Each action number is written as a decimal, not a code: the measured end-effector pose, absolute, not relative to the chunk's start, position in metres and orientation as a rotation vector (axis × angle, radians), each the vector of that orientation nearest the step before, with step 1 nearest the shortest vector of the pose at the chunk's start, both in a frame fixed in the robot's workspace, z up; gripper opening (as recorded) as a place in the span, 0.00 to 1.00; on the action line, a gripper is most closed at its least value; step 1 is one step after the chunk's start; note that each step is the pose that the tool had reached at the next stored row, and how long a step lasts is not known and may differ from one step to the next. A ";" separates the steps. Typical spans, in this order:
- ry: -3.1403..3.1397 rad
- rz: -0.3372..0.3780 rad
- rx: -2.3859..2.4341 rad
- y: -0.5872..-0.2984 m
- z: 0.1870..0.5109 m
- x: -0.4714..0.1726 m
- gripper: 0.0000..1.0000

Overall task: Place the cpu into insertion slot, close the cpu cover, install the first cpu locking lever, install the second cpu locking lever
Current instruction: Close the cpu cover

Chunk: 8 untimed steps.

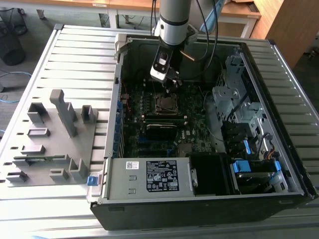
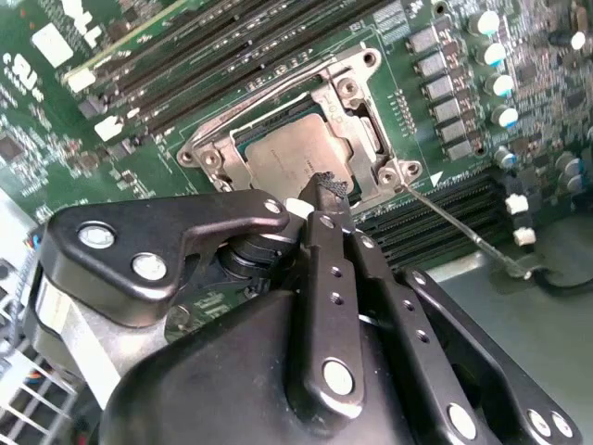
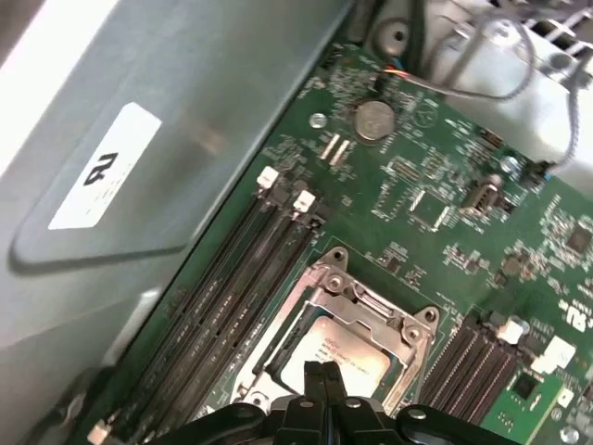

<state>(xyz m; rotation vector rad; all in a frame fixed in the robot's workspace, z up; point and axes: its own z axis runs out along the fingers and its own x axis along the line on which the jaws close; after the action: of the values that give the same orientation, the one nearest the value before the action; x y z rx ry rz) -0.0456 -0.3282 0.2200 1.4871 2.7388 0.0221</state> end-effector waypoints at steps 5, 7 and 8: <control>2.799 0.024 1.372 -0.328 0.220 -0.046 0.10; 2.801 0.024 1.368 -0.328 0.220 -0.046 0.10; 2.801 0.024 1.368 -0.328 0.220 -0.046 0.10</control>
<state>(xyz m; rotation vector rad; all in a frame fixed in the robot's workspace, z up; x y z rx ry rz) -0.0455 -0.3282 0.2198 1.3680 2.8009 0.0237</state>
